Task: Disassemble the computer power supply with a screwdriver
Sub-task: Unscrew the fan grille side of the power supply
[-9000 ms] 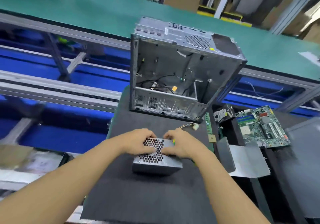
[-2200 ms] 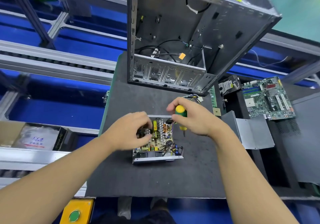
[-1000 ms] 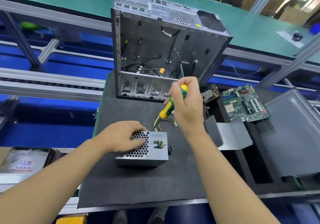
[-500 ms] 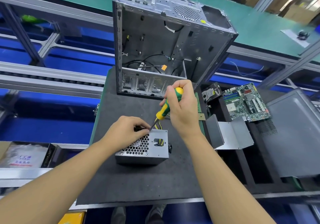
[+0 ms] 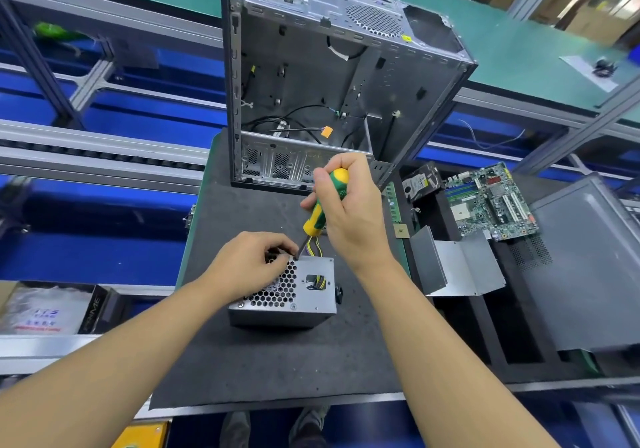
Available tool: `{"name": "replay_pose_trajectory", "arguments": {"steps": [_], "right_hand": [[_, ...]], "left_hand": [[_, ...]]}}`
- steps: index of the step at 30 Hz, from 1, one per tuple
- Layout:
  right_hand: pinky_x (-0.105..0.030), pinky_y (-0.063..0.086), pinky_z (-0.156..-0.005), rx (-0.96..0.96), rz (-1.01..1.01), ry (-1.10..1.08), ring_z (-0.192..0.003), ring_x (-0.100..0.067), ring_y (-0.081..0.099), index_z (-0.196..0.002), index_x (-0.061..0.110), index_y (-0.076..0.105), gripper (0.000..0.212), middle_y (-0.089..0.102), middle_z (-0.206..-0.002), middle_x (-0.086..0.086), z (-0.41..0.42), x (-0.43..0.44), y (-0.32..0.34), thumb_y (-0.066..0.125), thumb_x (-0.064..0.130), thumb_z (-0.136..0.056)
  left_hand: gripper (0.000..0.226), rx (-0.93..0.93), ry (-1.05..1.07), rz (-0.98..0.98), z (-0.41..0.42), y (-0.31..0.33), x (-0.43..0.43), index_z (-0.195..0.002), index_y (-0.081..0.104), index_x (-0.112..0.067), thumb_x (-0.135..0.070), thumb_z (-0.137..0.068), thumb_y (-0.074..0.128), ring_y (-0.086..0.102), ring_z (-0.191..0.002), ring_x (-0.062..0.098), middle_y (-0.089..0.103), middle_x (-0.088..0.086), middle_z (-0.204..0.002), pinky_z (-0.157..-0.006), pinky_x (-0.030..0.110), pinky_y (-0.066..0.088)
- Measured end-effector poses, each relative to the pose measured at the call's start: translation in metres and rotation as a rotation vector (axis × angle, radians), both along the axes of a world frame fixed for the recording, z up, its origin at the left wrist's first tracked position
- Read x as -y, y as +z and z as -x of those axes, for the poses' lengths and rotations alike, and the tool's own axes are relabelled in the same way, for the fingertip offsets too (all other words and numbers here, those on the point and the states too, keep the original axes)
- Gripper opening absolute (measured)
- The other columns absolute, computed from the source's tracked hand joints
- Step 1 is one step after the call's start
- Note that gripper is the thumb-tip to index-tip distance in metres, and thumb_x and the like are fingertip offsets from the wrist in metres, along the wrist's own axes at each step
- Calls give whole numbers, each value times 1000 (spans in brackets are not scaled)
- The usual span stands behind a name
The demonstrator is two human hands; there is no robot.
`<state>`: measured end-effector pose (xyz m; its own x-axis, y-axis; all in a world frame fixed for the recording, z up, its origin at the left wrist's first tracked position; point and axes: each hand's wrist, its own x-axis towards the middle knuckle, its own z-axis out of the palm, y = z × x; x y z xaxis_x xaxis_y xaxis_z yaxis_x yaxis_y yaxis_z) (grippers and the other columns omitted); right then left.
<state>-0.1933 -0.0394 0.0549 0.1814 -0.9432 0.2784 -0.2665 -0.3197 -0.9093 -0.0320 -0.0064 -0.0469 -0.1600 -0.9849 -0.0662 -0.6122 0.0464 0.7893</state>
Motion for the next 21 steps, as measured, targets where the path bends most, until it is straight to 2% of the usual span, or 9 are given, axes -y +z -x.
{"name": "replay_pose_trajectory", "arguments": {"steps": [3, 6, 8, 10, 13, 16, 19, 21], "right_hand": [[-50, 57, -60, -31, -30, 99, -78, -22, 70, -95, 32, 46, 7, 71, -78, 1, 1, 2, 2, 51, 30, -99], [-46, 57, -70, -130, -84, 208, -84, -28, 68, -97, 31, 45, 4, 71, -87, 2, 6, 5, 10, 47, 32, -101], [-41, 52, -63, -303, -76, 224, -73, -13, 63, -99, 33, 44, 7, 66, -84, -1, 11, 7, 17, 44, 39, -102], [-36, 43, -60, -554, 20, 178, -69, -7, 52, -100, 34, 42, 17, 57, -77, 5, 15, 9, 22, 40, 51, -99], [-35, 43, -64, -782, 158, 72, -78, -10, 47, -100, 27, 45, 38, 48, -89, 9, 12, 8, 31, 39, 64, -94], [-31, 37, -52, -935, 168, -15, -69, -16, 49, -87, 25, 41, 49, 49, -78, 7, 7, 8, 41, 38, 75, -88], [-30, 36, -49, -923, 114, -3, -58, -18, 47, -85, 19, 43, 48, 50, -65, 3, 0, 5, 46, 47, 66, -92], [-32, 37, -52, -891, 65, 42, -62, -25, 50, -93, 14, 48, 40, 52, -66, 0, -5, 4, 48, 53, 53, -95]], "left_hand": [[16, 29, 1, -17, 0, 0, -1, -96, 68, -45, -33, -86, 64, 63, -79, -2, 67, -29, -90, -80, 36, 55], [17, 41, 5, -14, 0, -3, -1, -98, 68, -45, -34, -86, 62, 63, -72, -3, 68, -25, -93, -80, 38, 55], [19, 83, 4, 14, 0, -6, -1, -102, 67, -44, -39, -85, 59, 62, -82, -1, 67, -25, -96, -83, 36, 53], [30, 164, -35, 49, 0, -7, -1, -108, 64, -43, -49, -82, 50, 61, -94, 5, 66, -20, -97, -81, 33, 50], [44, 356, -134, 139, 2, -9, 0, -107, 58, -40, -61, -77, 34, 61, -91, 16, 64, -12, -92, -67, 31, 37], [46, 471, -145, 170, 4, -11, 2, -103, 58, -37, -63, -78, 30, 63, -86, 21, 69, -7, -91, -63, 32, 33], [37, 508, -127, 124, 7, -13, 4, -95, 52, -39, -65, -81, 31, 65, -87, 18, 71, -9, -92, -62, 31, 37], [33, 518, -119, 110, 7, -13, 5, -94, 52, -40, -66, -83, 34, 65, -88, 17, 71, -10, -94, -63, 31, 37]]}}
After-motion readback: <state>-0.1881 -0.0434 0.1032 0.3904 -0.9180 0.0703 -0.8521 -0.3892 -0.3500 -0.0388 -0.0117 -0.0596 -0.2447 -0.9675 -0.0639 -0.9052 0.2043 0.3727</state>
